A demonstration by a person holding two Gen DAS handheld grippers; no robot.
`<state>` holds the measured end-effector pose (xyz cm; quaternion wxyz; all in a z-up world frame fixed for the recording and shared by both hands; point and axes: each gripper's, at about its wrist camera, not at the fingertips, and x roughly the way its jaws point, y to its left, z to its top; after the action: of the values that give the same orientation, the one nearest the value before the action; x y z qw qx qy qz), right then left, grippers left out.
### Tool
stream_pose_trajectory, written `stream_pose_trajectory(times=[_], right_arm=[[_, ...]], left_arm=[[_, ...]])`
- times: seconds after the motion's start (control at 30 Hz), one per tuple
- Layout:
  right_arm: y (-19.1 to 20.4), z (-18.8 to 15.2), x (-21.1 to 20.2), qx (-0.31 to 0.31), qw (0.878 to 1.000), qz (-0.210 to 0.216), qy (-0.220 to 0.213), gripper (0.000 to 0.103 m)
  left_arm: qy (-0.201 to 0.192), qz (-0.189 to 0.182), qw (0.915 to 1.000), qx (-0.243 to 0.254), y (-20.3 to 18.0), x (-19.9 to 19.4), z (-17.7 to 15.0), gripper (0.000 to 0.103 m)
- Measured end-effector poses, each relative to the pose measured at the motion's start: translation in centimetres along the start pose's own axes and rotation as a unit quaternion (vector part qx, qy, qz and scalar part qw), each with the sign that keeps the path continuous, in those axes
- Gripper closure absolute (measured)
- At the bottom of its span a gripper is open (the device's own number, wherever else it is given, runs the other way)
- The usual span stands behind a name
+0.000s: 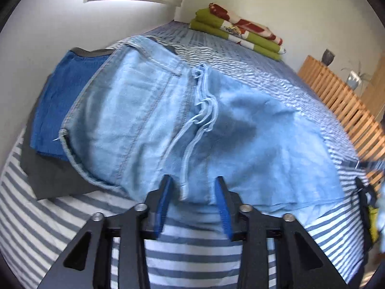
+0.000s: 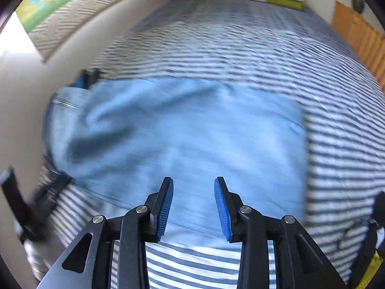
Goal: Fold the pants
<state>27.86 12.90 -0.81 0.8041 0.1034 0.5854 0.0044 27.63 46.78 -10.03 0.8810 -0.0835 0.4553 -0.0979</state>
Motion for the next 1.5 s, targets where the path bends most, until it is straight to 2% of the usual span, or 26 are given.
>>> stream_pose_trajectory(times=[0.1,0.2,0.4,0.53,0.7,0.83,0.93,1.0,1.07,1.1,1.13,1.17,1.27,1.3,1.33,1.37,1.43,1.5], right_arm=[[-4.7,-2.1,1.1,0.025,0.998,-0.053,0.007,0.071],[-6.9,-3.3,1.4,0.023,0.995,-0.093,0.002,0.071],[-9.7,-5.0,3.3,0.042,0.995,-0.088,0.029,0.070],[-10.0,-5.1,4.1,0.052,0.995,-0.083,0.033,0.070],[-9.9,-4.9,4.0,0.047,0.995,-0.083,0.034,0.069],[-10.3,-5.0,4.3,0.050,0.995,-0.082,0.037,0.068],[-10.4,-5.1,4.4,0.054,0.995,-0.080,0.039,0.067],[-10.3,-5.0,4.6,0.051,0.995,-0.082,0.039,0.067],[-10.2,-5.0,4.6,0.051,0.994,-0.085,0.038,0.067],[-10.2,-5.1,4.5,0.051,0.995,-0.084,0.036,0.067],[-10.2,-5.1,4.3,0.050,0.995,-0.084,0.036,0.066],[-10.2,-5.2,4.2,0.050,0.995,-0.083,0.035,0.066],[-10.6,-5.2,3.9,0.054,0.994,-0.086,0.030,0.063],[-10.8,-5.2,3.7,0.058,0.994,-0.083,0.028,0.063],[-11.0,-5.3,3.5,0.064,0.995,-0.079,0.025,0.063],[-11.2,-5.4,3.3,0.068,0.994,-0.076,0.023,0.063],[-11.6,-5.6,3.0,0.071,0.994,-0.074,0.020,0.063],[-12.1,-6.0,2.5,0.075,0.995,-0.070,0.018,0.063]], left_arm=[[0.004,0.029,0.9994,0.019,-0.7,0.6,-0.1,0.069],[0.000,0.064,0.9976,0.026,-1.1,0.5,-0.3,0.069],[0.004,0.069,0.9972,0.026,-1.2,1.9,0.0,0.069],[-0.004,0.059,0.9982,0.014,-0.8,1.5,0.2,0.100],[-0.017,0.033,0.9992,0.019,-1.0,-0.6,0.1,0.100],[0.007,0.022,0.9996,0.017,-0.7,-0.9,-0.8,0.100],[-0.006,0.042,0.9988,0.024,-0.7,-1.0,-0.8,0.099],[-0.008,0.062,0.9980,0.008,-0.1,-0.7,-0.2,0.098],[-0.012,0.070,0.9975,-0.001,0.3,-1.1,0.2,0.083],[-0.026,0.077,0.9967,0.000,0.2,-1.5,0.4,0.060],[-0.039,0.088,0.9953,0.004,0.1,-1.8,0.6,0.029],[-0.047,0.097,0.9941,0.007,-0.1,-1.7,0.7,0.022],[-0.031,0.088,0.9953,0.023,-0.9,-0.4,0.7,0.020],[-0.025,0.088,0.9953,0.030,-1.3,0.1,0.7,0.029],[-0.011,0.090,0.9951,0.039,-1.8,0.8,0.7,0.053],[0.003,0.100,0.9938,0.049,-2.3,1.4,0.6,0.067],[0.004,0.107,0.9918,0.070,-3.4,1.9,0.7,0.079],[0.003,0.088,0.9934,0.073,-4.3,1.4,0.9,0.086]])
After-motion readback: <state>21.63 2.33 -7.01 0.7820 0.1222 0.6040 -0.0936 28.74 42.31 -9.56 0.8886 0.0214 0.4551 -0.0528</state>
